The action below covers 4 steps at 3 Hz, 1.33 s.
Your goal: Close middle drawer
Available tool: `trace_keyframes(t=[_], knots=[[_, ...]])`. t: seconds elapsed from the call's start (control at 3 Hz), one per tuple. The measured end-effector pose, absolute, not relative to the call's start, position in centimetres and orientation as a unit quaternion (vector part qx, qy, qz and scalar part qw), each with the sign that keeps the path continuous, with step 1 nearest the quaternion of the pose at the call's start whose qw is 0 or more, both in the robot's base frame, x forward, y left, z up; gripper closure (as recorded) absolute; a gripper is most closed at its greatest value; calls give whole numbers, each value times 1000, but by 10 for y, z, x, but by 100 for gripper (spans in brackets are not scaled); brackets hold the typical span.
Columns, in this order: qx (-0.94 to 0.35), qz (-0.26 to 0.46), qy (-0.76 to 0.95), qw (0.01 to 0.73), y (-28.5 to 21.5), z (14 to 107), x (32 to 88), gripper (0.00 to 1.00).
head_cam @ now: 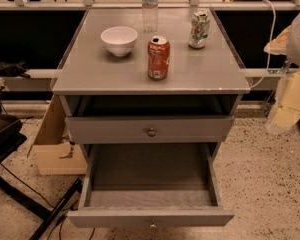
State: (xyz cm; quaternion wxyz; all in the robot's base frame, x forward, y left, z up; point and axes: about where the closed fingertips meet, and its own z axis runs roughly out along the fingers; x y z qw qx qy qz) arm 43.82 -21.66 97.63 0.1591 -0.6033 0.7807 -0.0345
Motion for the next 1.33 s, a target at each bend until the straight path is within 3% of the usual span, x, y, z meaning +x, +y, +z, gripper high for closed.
trace_keyframes(t=[0.67,1.33], knots=[[-600,-14,782,167,-220,930,427,0],[-576,39,798,173,-228,746,384,0]])
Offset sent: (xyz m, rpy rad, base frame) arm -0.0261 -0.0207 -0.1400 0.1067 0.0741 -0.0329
